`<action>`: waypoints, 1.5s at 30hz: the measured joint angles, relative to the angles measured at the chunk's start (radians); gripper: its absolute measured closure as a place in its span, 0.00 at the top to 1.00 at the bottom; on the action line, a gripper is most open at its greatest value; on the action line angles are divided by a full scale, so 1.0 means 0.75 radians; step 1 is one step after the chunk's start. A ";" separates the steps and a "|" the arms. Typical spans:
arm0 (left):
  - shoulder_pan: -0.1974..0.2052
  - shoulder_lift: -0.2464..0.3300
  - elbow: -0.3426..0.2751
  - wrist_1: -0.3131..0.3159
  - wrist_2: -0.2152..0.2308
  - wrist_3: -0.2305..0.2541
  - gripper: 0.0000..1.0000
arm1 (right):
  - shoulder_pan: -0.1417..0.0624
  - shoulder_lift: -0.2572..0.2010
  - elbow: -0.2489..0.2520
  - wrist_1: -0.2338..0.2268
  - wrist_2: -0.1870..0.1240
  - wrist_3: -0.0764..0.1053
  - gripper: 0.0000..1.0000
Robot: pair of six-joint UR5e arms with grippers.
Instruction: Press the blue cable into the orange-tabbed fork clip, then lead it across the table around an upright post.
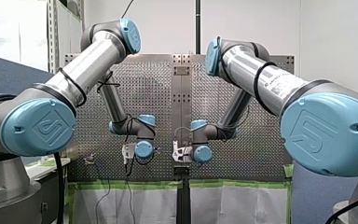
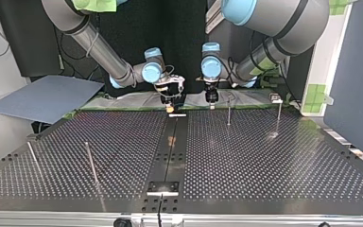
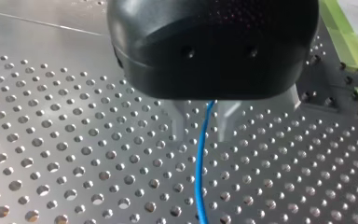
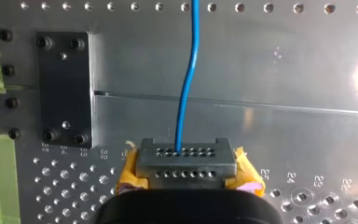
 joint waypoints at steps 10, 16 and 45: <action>0.000 0.000 0.003 0.016 -0.044 0.076 0.00 | -0.001 0.000 0.000 -0.002 0.000 0.000 0.00; -0.004 0.002 0.017 -0.016 -0.020 0.071 0.00 | -0.003 -0.002 -0.002 0.019 0.001 -0.005 0.00; -0.091 0.296 0.025 -0.283 -0.129 0.079 0.00 | 0.011 -0.288 -0.002 0.237 0.032 -0.075 0.00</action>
